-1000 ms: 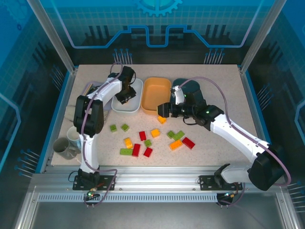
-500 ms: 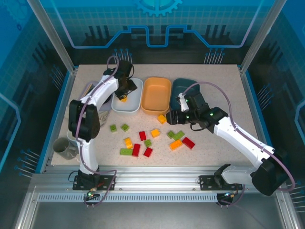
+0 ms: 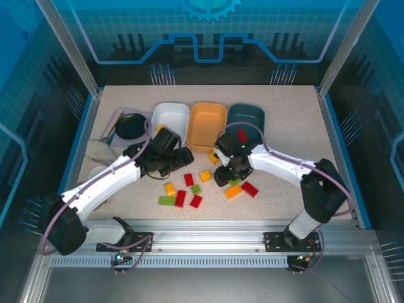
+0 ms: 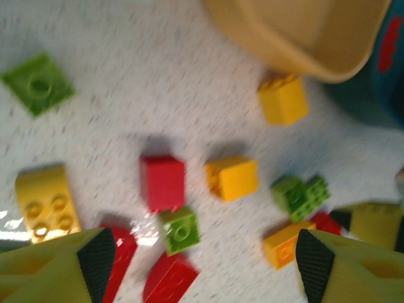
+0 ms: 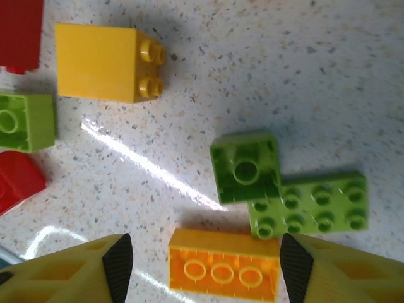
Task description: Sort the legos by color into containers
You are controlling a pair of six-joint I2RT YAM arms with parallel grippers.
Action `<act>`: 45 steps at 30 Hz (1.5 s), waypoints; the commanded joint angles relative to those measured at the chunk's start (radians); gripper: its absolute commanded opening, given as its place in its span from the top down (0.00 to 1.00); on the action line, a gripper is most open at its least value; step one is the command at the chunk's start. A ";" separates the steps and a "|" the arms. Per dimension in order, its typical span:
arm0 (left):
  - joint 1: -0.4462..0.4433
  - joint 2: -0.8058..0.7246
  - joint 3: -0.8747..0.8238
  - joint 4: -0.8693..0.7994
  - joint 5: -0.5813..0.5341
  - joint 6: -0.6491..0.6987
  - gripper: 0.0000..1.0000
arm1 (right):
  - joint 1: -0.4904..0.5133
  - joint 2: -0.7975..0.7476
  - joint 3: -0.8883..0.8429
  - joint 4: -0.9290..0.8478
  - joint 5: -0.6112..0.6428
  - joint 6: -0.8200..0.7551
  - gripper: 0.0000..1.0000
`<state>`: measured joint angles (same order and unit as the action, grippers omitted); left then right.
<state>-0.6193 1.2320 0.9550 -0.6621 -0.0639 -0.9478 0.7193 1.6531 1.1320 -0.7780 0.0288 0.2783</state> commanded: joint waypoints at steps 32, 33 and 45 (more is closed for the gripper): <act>-0.047 -0.330 -0.044 -0.020 -0.071 -0.076 0.06 | 0.002 0.093 0.284 -0.097 0.147 -0.040 0.72; -0.037 -0.309 -0.020 -0.024 -0.067 -0.071 0.06 | -0.004 0.104 0.320 -0.102 0.142 -0.031 0.72; 0.183 -0.145 0.154 -0.036 0.055 0.002 0.01 | -0.113 0.625 0.974 -0.209 0.101 0.074 0.72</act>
<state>-0.4618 1.0779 1.0641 -0.6609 -0.0441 -0.9852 0.6388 2.1700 2.0212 -0.8948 0.1463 0.3084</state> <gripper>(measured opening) 0.985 0.331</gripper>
